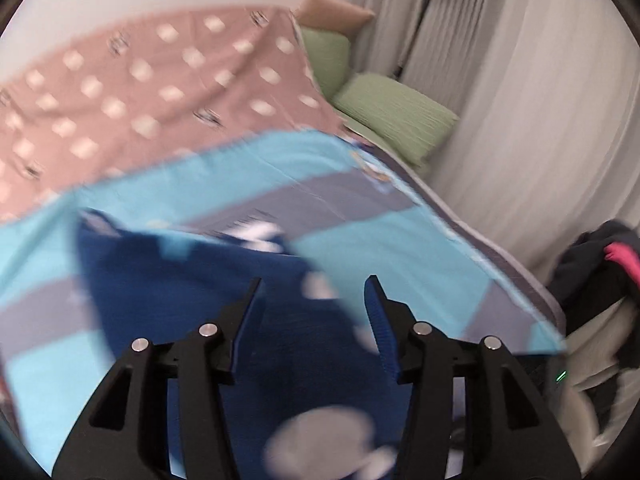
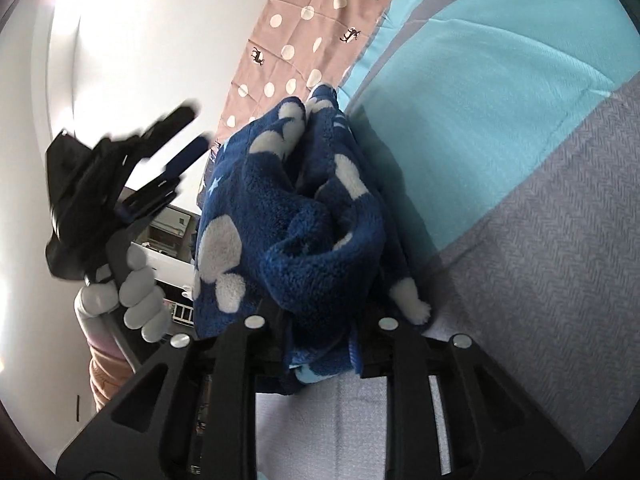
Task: Fold small clothes
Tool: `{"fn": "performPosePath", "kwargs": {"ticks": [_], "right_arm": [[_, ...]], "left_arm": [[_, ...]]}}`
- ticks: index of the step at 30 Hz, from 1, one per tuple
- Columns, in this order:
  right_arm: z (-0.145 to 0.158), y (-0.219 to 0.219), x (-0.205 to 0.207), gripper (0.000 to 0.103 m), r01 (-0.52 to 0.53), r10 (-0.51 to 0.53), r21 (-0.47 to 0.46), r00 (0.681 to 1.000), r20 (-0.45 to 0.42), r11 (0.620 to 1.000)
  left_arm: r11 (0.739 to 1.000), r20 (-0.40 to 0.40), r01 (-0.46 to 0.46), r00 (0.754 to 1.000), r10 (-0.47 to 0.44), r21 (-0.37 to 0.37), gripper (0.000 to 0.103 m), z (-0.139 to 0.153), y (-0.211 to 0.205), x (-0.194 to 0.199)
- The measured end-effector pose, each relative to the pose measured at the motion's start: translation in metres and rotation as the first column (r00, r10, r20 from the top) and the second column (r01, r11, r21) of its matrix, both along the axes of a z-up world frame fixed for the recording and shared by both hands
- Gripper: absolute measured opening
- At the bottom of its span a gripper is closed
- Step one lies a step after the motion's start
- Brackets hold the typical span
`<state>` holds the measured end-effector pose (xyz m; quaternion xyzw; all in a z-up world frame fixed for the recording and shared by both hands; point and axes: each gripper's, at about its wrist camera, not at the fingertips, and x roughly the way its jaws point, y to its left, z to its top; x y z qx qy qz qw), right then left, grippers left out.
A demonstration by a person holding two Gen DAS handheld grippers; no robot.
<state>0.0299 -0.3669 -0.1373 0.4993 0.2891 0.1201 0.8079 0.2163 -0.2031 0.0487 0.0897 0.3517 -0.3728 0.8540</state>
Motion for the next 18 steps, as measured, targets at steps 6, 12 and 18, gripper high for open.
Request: {"fn": "performPosePath", "kwargs": {"ticks": [6, 12, 18], "right_arm": [[0.005, 0.001, 0.003, 0.031, 0.01, -0.011, -0.038, 1.0, -0.018, 0.999], [0.034, 0.009, -0.015, 0.043, 0.071, -0.083, -0.282, 0.996, -0.03, 0.957], [0.07, 0.004, -0.042, 0.043, 0.13, -0.117, -0.408, 0.991, 0.057, 0.903]], "left_arm": [[0.969, 0.176, -0.075, 0.984, 0.033, 0.237, 0.045, -0.023, 0.038, -0.002], [0.892, 0.267, -0.006, 0.955, -0.128, 0.452, 0.029, -0.066, -0.011, -0.014], [0.895, 0.161, 0.052, 0.978, -0.136, 0.443, 0.029, -0.08, -0.031, 0.015]]}}
